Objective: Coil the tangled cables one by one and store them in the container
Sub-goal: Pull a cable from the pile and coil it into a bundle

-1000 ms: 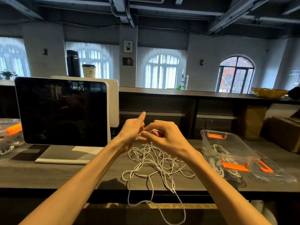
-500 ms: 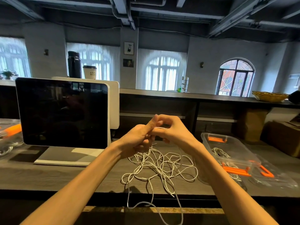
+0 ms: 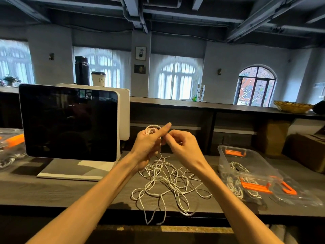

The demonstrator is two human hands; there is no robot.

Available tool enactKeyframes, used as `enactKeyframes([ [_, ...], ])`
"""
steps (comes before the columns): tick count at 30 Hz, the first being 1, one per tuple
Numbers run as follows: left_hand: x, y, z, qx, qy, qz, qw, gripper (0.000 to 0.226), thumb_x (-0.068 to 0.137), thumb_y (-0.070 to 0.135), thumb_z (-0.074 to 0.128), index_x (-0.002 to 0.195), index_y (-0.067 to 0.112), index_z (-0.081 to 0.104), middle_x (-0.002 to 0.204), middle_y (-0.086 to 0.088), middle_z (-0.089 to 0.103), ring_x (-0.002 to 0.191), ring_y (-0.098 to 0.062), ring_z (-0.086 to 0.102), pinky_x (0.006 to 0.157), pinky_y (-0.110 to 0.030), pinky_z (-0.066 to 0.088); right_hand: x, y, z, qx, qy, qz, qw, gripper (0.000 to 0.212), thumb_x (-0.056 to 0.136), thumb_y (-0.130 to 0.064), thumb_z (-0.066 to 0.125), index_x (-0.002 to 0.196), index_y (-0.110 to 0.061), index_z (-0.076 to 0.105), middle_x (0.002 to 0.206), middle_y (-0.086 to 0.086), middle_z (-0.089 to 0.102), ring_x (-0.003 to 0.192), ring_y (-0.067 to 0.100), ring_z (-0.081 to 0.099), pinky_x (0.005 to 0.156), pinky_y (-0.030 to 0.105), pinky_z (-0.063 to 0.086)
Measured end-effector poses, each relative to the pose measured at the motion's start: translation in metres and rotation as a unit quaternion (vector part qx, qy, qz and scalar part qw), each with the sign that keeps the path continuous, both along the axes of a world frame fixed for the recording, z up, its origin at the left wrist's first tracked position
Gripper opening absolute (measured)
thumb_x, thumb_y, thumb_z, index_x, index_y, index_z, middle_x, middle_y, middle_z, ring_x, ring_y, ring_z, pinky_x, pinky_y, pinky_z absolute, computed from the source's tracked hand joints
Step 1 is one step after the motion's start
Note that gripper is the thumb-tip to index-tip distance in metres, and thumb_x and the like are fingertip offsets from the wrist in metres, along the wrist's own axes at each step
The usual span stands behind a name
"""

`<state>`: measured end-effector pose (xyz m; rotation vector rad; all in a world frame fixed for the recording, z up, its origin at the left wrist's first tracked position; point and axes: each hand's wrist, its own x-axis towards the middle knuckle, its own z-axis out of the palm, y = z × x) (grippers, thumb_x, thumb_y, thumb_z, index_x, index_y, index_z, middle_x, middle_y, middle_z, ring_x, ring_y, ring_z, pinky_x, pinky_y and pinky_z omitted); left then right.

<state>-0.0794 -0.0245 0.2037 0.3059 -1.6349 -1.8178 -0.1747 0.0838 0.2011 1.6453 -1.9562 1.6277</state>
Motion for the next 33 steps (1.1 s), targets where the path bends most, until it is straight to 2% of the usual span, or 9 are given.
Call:
enactKeyframes([
  [3, -0.006, 0.003, 0.0, 0.039, 0.019, 0.048, 0.998, 0.04, 0.08, 0.044, 0.081, 0.096, 0.01, 0.066, 0.093, -0.016, 0.072, 0.086, -0.03, 0.07, 0.074, -0.036, 0.058, 0.005, -0.008, -0.007, 0.011, 0.032, 0.004, 0.999, 0.028, 0.103, -0.026, 0.056, 0.087, -0.012, 0.074, 0.077, 0.001, 0.073, 0.072, 0.022, 0.068, 0.069, 0.048, 0.056],
  [6, -0.008, -0.001, 0.003, 0.043, 0.014, 0.084, 0.995, 0.039, 0.084, 0.046, 0.077, 0.104, 0.014, 0.067, 0.096, -0.014, 0.072, 0.091, -0.028, 0.073, 0.071, -0.034, 0.062, 0.007, -0.012, -0.011, 0.031, 0.06, -0.002, 0.998, 0.03, 0.103, -0.039, 0.054, 0.086, -0.024, 0.074, 0.076, -0.005, 0.072, 0.069, 0.017, 0.067, 0.066, 0.051, 0.055],
  [11, -0.002, -0.01, 0.014, 0.033, 0.018, 0.112, 0.993, 0.044, 0.093, 0.055, 0.06, 0.078, 0.014, 0.056, 0.055, -0.001, 0.049, 0.05, -0.01, 0.048, 0.048, -0.02, 0.046, 0.011, -0.018, -0.01, 0.057, 0.049, 0.013, 0.997, 0.027, 0.104, -0.039, 0.055, 0.097, -0.024, 0.076, 0.085, -0.008, 0.075, 0.078, 0.013, 0.07, 0.074, 0.042, 0.059],
  [17, 0.006, -0.018, 0.026, 0.063, 0.066, 0.082, 0.992, 0.035, 0.1, 0.049, 0.052, 0.09, 0.015, 0.057, 0.077, -0.005, 0.072, 0.083, -0.026, 0.074, 0.078, -0.039, 0.061, 0.021, -0.027, -0.002, 0.051, 0.026, 0.054, 0.997, 0.024, 0.105, -0.029, 0.056, 0.1, -0.016, 0.076, 0.08, -0.009, 0.07, 0.068, 0.002, 0.061, 0.064, 0.018, 0.046],
  [24, 0.021, -0.029, 0.033, 0.099, 0.121, 0.073, 0.985, 0.026, 0.107, 0.029, 0.047, 0.112, 0.013, 0.066, 0.085, -0.003, 0.076, 0.067, -0.013, 0.073, 0.058, -0.024, 0.059, 0.031, -0.031, 0.004, 0.075, -0.001, 0.077, 0.994, 0.025, 0.107, -0.027, 0.052, 0.099, -0.017, 0.073, 0.057, -0.021, 0.06, 0.054, 0.002, 0.054, 0.056, 0.023, 0.048],
  [27, 0.02, -0.035, 0.035, 0.063, 0.11, 0.096, 0.987, 0.025, 0.106, 0.029, 0.048, 0.119, 0.017, 0.066, 0.089, -0.001, 0.072, 0.043, -0.005, 0.05, 0.041, -0.013, 0.039, 0.038, -0.028, 0.007, 0.102, 0.0, 0.108, 0.989, 0.023, 0.108, -0.034, 0.05, 0.102, -0.025, 0.071, 0.058, -0.024, 0.061, 0.054, 0.001, 0.056, 0.056, 0.019, 0.048],
  [29, 0.024, -0.041, 0.036, 0.028, 0.112, 0.084, 0.99, 0.03, 0.104, 0.036, 0.05, 0.122, 0.018, 0.067, 0.069, -0.001, 0.065, 0.036, -0.005, 0.037, 0.035, -0.014, 0.029, 0.038, -0.027, 0.007, 0.128, 0.015, 0.103, 0.986, 0.03, 0.107, -0.042, 0.049, 0.096, -0.026, 0.072, 0.059, -0.018, 0.061, 0.055, 0.002, 0.054, 0.059, 0.024, 0.049],
  [31, 0.028, -0.046, 0.038, -0.033, 0.088, 0.102, 0.99, 0.042, 0.099, 0.048, 0.052, 0.111, 0.013, 0.072, 0.049, -0.002, 0.047, 0.033, -0.007, 0.031, 0.035, -0.019, 0.025, 0.033, -0.027, 0.004, 0.147, 0.043, 0.081, 0.985, 0.037, 0.105, -0.047, 0.051, 0.09, -0.024, 0.076, 0.064, -0.01, 0.064, 0.059, 0.007, 0.054, 0.062, 0.031, 0.048],
  [33, 0.028, -0.047, 0.04, -0.104, 0.04, 0.161, 0.981, 0.054, 0.095, 0.056, 0.052, 0.086, 0.007, 0.071, 0.044, -0.003, 0.041, 0.034, -0.011, 0.034, 0.039, -0.024, 0.028, 0.026, -0.025, 0.005, 0.132, 0.063, 0.062, 0.987, 0.033, 0.104, -0.044, 0.055, 0.091, -0.023, 0.079, 0.074, -0.01, 0.068, 0.067, 0.003, 0.06, 0.064, 0.021, 0.047],
])
